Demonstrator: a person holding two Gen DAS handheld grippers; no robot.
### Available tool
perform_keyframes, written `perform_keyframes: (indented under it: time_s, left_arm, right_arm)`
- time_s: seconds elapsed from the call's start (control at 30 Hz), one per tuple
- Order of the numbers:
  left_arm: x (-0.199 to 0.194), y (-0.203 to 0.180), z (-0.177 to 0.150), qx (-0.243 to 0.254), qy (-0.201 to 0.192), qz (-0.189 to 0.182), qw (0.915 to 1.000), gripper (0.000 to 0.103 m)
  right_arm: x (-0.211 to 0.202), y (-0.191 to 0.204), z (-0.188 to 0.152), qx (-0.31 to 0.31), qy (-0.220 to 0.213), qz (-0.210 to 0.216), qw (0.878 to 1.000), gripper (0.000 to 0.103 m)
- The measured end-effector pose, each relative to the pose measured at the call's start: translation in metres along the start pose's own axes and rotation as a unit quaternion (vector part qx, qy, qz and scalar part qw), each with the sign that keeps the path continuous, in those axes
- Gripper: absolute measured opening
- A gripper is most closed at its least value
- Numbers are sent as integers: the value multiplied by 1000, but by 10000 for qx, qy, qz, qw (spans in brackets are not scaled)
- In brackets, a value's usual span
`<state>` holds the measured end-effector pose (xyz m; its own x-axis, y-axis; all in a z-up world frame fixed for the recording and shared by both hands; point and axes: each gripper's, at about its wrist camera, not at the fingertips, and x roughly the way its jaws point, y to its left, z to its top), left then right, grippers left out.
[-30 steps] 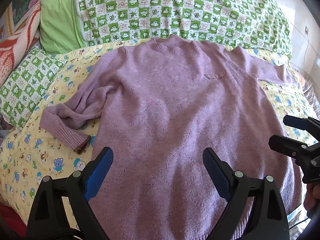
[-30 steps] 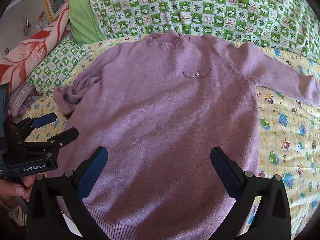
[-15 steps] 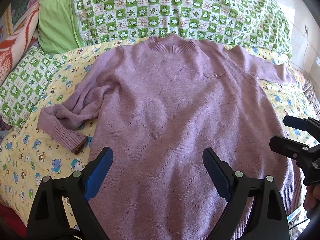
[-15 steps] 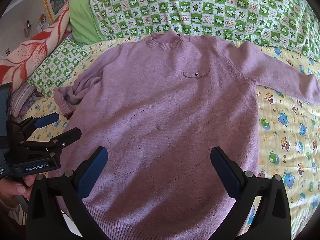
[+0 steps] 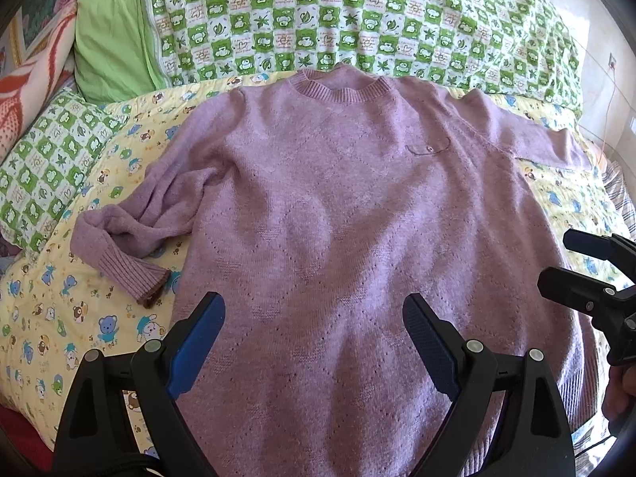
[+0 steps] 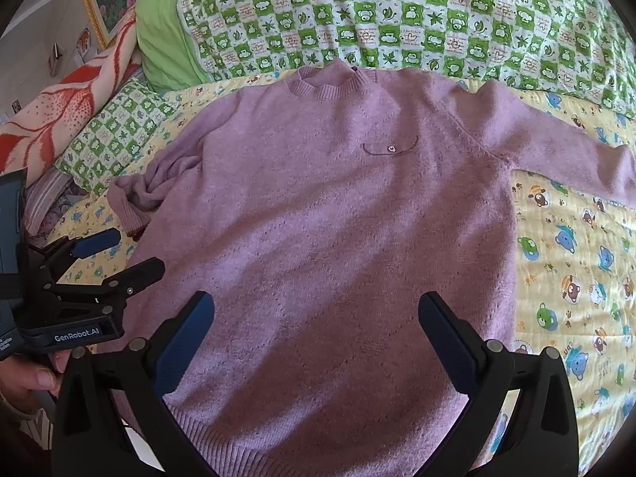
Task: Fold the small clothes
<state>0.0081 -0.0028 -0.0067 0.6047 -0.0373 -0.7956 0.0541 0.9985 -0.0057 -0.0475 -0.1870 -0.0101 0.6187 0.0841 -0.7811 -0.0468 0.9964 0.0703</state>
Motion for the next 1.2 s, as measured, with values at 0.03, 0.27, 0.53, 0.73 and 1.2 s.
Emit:
perform_keyframes:
  time_s: [0.03,0.27,0.53,0.73,1.2]
  left_arm:
    - [1,0,1,-45,50,-46,10000,92]
    - [10,3,14,-200,168,-184,9995,92]
    - [38,3,43,-90,414,47,9991,92]
    - [68,5,88,-278,336,-41,9990,92]
    - [147,-2,166,-438,484,118,9978,92]
  right_arm:
    - [0,0,0,-12,-6,-16,10000,102]
    - [5,-17,6,241,-10,-1,9997,102]
    - [-6,-96,14,1141,-330,-589,9912,102]
    - [-31,-204,13,2416,-764,-981,9624,102]
    - [-20,-421,25,4662,-1349,-1428,8626,86]
